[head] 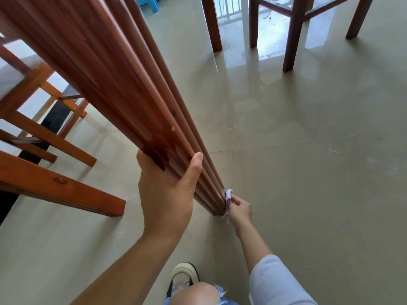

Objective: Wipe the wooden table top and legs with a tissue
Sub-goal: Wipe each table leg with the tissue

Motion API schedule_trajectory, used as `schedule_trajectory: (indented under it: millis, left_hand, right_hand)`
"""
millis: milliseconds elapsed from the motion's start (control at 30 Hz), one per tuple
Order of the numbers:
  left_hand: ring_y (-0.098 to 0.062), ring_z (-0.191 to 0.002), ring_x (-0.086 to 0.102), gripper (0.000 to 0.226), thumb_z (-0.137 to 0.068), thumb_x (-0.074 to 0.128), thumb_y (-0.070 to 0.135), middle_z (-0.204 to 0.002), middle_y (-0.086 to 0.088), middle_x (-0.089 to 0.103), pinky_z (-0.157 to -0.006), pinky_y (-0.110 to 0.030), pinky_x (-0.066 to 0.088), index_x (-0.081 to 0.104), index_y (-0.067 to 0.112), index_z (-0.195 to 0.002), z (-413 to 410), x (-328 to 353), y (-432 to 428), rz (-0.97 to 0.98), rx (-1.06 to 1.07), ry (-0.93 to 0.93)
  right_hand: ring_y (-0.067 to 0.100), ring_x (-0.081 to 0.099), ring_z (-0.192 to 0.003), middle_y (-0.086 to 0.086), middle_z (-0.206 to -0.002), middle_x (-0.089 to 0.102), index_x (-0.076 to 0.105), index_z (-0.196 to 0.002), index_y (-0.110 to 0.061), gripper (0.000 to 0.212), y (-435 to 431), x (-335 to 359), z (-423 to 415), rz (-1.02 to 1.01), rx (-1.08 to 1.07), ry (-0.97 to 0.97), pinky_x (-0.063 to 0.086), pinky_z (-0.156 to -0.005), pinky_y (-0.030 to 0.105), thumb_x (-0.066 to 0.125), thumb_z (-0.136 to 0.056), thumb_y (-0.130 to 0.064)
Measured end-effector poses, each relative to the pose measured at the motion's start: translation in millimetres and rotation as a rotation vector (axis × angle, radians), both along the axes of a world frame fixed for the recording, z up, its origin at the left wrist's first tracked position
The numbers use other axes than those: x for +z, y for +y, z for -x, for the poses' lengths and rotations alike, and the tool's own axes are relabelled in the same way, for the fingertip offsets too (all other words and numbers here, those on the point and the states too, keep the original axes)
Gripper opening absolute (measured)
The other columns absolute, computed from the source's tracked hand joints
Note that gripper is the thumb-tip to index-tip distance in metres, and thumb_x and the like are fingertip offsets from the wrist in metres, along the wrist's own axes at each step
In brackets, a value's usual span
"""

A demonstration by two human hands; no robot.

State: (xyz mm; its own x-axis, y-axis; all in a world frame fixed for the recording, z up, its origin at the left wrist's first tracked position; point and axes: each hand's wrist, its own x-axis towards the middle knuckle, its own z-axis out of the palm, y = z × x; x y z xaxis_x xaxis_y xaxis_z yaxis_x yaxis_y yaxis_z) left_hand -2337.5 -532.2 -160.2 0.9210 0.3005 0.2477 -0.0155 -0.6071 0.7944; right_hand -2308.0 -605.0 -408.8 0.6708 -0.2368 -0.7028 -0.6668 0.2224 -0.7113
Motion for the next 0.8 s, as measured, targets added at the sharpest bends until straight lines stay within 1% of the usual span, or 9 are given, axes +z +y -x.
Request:
schedule_trajectory:
  millis: [67, 133, 200, 300, 433, 500, 567, 700, 800]
  left_hand:
    - [0.003, -0.091, 0.058, 0.069, -0.075, 0.068, 0.045, -0.115, 0.006, 0.06, -0.071, 0.006, 0.039, 0.039, 0.018, -0.131, 0.1, 0.4, 0.0, -0.008, -0.005, 0.001]
    - [0.0, -0.091, 0.059, 0.069, -0.075, 0.068, 0.045, -0.115, 0.005, 0.06, -0.072, 0.007, 0.039, 0.039, 0.017, -0.131, -0.8, 0.2, 0.9, -0.013, -0.002, 0.004]
    - [-0.006, -0.093, 0.058, 0.07, -0.076, 0.068, 0.045, -0.117, 0.005, 0.06, -0.071, 0.007, 0.038, 0.038, 0.017, -0.132, -0.8, -0.6, 0.7, -0.018, 0.016, 0.008]
    - [-0.005, -0.099, 0.053, 0.071, -0.077, 0.067, 0.046, -0.121, 0.004, 0.058, -0.068, 0.005, 0.037, 0.036, 0.018, -0.134, 1.3, 1.7, -3.4, 0.011, 0.033, 0.047]
    - [-0.011, -0.108, 0.054, 0.075, -0.076, 0.067, 0.048, -0.126, 0.003, 0.055, -0.087, -0.013, 0.041, 0.031, 0.02, -0.136, 5.1, 5.4, -5.9, 0.088, 0.045, 0.123]
    - [-0.022, -0.118, 0.053, 0.076, -0.077, 0.067, 0.046, -0.131, 0.001, 0.053, -0.097, -0.028, 0.041, 0.03, 0.02, -0.137, 6.7, 15.3, -9.2, 0.153, 0.055, 0.213]
    - [-0.029, -0.12, 0.051, 0.07, -0.081, 0.068, 0.039, -0.131, -0.003, 0.053, -0.098, -0.035, 0.039, 0.034, 0.014, -0.136, 8.8, 34.5, -16.7, 0.201, 0.101, 0.366]
    - [-0.031, -0.111, 0.055, 0.053, -0.083, 0.065, 0.034, -0.122, -0.015, 0.059, -0.096, -0.037, 0.042, 0.048, 0.003, -0.123, 16.2, 93.4, -43.1, 0.248, 0.123, 0.665]
    - [-0.029, -0.127, 0.044, 0.061, -0.089, 0.057, 0.027, -0.138, -0.016, 0.047, -0.103, -0.034, 0.034, 0.032, 0.005, -0.14, 24.7, 161.9, -79.1, 0.2, 0.015, 0.703]
  right_hand:
    - [0.026, 0.059, -0.055, 0.011, -0.062, 0.057, 0.07, -0.07, -0.016, 0.035, 0.2, -6.2, 7.8, 0.129, 0.169, 0.057, 0.04, -0.045, 0.019, 0.051, -0.093, -0.033]
    - [0.029, 0.062, -0.066, 0.013, -0.068, 0.06, 0.072, -0.07, -0.012, 0.033, -10.8, -1.4, 14.7, 0.177, 0.229, 0.088, 0.043, -0.054, 0.023, 0.055, -0.09, -0.031]
    - [0.023, 0.055, -0.058, 0.01, -0.066, 0.06, 0.072, -0.066, -0.015, 0.026, -26.1, 10.8, 15.5, 0.115, 0.19, 0.066, 0.04, -0.05, 0.021, 0.059, -0.088, -0.021]
    - [0.018, 0.052, -0.056, 0.006, -0.063, 0.058, 0.068, -0.057, -0.018, 0.036, -50.1, 32.5, 12.6, 0.01, 0.117, 0.029, 0.038, -0.049, 0.019, 0.053, -0.081, 0.003]
    - [0.018, 0.052, -0.066, 0.006, -0.068, 0.054, 0.067, -0.053, -0.016, 0.03, -72.4, 78.9, 9.7, -0.086, 0.086, -0.02, 0.034, -0.056, 0.024, 0.053, -0.07, 0.005]
    - [0.019, 0.054, -0.074, 0.006, -0.074, 0.056, 0.068, -0.058, -0.016, 0.026, -81.3, 111.7, 7.1, -0.133, 0.065, -0.062, 0.037, -0.062, 0.028, 0.051, -0.065, 0.002]
    - [0.017, 0.055, -0.07, 0.004, -0.069, 0.058, 0.07, -0.063, -0.015, 0.032, -92.4, 159.3, 8.0, -0.129, 0.059, -0.117, 0.04, -0.067, 0.028, 0.048, -0.072, 0.007]
    - [0.015, 0.056, -0.069, -0.003, -0.066, 0.062, 0.072, -0.066, -0.019, 0.038, -115.0, 271.4, 12.9, -0.141, 0.118, -0.205, 0.042, -0.071, 0.027, 0.048, -0.076, 0.009]
    - [0.014, 0.058, -0.071, 0.0, -0.073, 0.065, 0.074, -0.074, -0.018, 0.033, -145.9, 360.3, 16.4, -0.083, 0.085, -0.219, 0.045, -0.072, 0.026, 0.051, -0.078, 0.005]
